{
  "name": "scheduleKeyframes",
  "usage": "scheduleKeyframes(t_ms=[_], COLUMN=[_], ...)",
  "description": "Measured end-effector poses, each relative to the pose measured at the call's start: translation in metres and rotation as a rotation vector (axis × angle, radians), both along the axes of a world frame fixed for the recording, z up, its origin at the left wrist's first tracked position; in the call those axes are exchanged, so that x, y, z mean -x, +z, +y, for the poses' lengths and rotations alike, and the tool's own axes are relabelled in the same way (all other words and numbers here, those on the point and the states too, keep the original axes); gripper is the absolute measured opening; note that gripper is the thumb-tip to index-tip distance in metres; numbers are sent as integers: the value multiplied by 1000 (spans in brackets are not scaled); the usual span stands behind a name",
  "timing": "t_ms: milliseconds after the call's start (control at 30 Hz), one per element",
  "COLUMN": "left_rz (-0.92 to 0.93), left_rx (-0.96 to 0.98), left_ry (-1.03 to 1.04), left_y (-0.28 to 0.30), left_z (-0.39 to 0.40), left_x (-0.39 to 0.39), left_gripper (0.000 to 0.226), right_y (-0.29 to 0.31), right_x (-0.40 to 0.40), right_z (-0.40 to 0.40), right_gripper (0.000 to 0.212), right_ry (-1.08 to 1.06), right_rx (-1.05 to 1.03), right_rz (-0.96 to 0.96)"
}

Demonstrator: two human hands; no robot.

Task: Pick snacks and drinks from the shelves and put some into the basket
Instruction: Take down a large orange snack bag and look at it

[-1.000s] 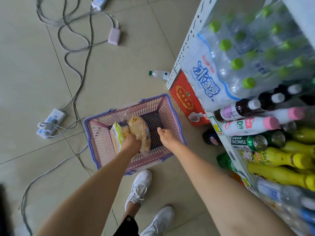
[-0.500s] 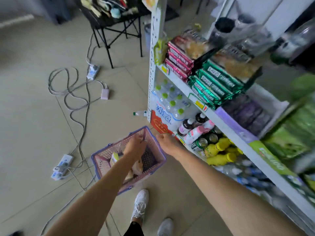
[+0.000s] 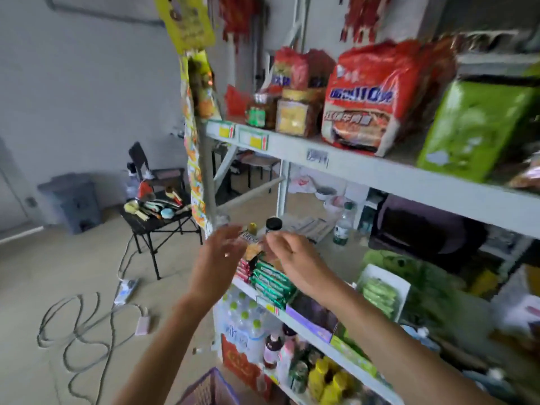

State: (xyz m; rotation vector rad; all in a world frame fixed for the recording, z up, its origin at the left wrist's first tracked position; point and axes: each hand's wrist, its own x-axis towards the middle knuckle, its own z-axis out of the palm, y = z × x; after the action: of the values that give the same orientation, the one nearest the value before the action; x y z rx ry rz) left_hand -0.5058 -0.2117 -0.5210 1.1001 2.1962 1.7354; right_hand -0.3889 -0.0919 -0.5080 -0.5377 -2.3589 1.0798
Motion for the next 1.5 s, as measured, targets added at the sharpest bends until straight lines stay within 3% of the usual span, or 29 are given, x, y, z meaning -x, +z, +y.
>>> scheduleKeyframes(t_ms=[200,300,533,700,900,1000,1100,1200,1300,1500], left_rz=[224,297,435,503,710,723,655,561,578,438], left_rx=[-262,-435,-648,-652,-483,-455,-406,-362,-312,-171], left_ry=[-158,-230,-365,-391,-248,-195,-201,-170,-128,-309], left_y=[156,224,352,424,489,522,545,558,564,580], left_z=[11,22,67,115,189,216,238,257,263,268], left_x=[-53,-80,-137,-160,-157,-153,-152,-148,-139,-125], left_gripper=[24,19,21,26,54,59,64,76,69,70], right_y=[145,212,348,429,502,529,544,544,548,550], right_x=[-61,-98,-174,-196,-184,-171,-159,-152,-149,-143], right_z=[8,14,42,74,113,129,142,146,154,166], right_gripper=[29,37,27,30,36,42,47,51,57,68], right_ry=[-41,-114,-279,-483,-829,-913,-976,-1054,-1103,-1112], right_rx=[-158,-316,-566,-675,-987,-943,-797,-779,-772,-770], right_rz=[345,479,651,708,402,297,210,117,51,-82])
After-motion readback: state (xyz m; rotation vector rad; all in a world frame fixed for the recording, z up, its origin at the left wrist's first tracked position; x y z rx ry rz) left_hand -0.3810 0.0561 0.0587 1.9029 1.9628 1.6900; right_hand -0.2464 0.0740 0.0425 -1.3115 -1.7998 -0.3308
